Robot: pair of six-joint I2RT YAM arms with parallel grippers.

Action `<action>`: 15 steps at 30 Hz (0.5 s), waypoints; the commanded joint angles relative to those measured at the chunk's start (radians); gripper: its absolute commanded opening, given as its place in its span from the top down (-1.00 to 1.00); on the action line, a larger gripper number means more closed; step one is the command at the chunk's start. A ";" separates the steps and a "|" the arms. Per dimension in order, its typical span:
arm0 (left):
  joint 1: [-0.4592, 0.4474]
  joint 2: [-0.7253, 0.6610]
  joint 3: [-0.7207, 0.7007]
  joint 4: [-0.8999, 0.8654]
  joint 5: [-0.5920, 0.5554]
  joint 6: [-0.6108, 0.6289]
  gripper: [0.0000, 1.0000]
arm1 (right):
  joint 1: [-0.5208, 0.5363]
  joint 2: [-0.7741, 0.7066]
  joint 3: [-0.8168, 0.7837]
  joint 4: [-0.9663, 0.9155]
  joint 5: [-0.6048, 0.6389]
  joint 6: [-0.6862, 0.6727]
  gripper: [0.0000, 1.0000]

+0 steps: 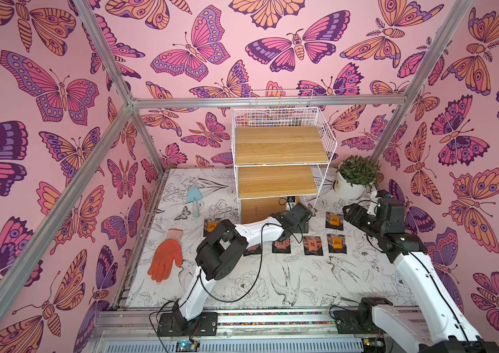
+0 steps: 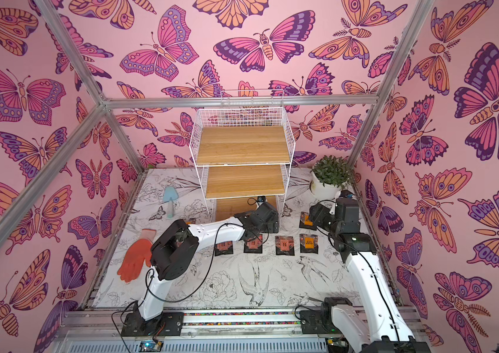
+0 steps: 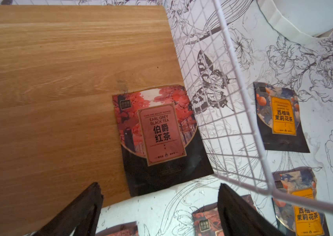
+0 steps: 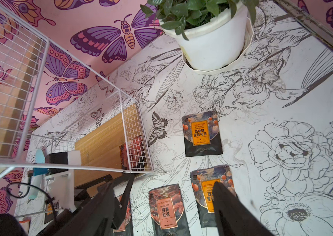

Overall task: Remove the tea bags from the shelf
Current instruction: Pick up the tea bag from the shelf.

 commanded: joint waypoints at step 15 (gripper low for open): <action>0.004 0.126 0.130 -0.111 -0.055 0.070 -0.81 | -0.014 0.017 0.041 0.021 -0.029 0.010 -0.58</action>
